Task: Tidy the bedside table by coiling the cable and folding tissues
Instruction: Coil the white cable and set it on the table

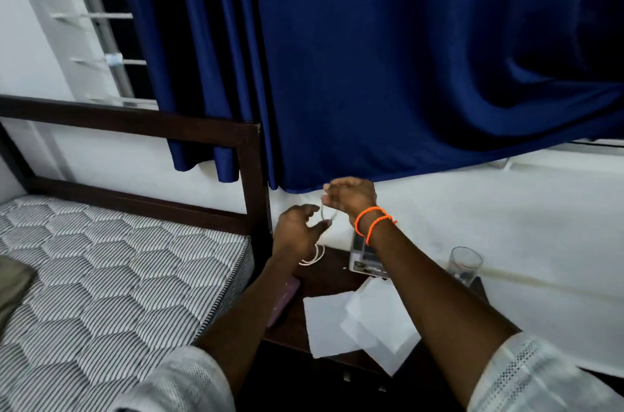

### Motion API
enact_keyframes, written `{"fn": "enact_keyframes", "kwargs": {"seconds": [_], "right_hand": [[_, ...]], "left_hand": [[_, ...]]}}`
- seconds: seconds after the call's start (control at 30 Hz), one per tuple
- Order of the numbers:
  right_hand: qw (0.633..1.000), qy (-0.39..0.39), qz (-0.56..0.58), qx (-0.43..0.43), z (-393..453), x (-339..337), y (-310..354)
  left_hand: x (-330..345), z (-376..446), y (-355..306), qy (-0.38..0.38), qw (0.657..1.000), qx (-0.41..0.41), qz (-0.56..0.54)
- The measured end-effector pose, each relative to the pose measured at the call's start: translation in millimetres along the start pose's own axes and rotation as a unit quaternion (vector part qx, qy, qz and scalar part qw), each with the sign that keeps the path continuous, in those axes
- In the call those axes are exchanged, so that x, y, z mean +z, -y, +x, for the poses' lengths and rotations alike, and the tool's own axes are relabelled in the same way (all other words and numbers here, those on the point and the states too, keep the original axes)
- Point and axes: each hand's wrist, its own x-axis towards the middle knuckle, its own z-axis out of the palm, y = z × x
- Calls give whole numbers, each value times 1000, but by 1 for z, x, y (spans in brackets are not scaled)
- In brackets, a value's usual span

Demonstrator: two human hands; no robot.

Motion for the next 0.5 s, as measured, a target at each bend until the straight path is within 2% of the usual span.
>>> {"fn": "enact_keyframes", "kwargs": {"seconds": [0.13,0.33,0.5], "right_hand": [[999,30,15,-30,-18,4,45],[989,11,-94,-112,-43,-8,106],[987,15,-93,-129,-58,-33,141]], "left_hand": [[-8,12,-33,-39,999,-10,-9],[-19,20,-56,-26,990,-59,-122],[-22,19,-84,-5,978,-46,-204]]}}
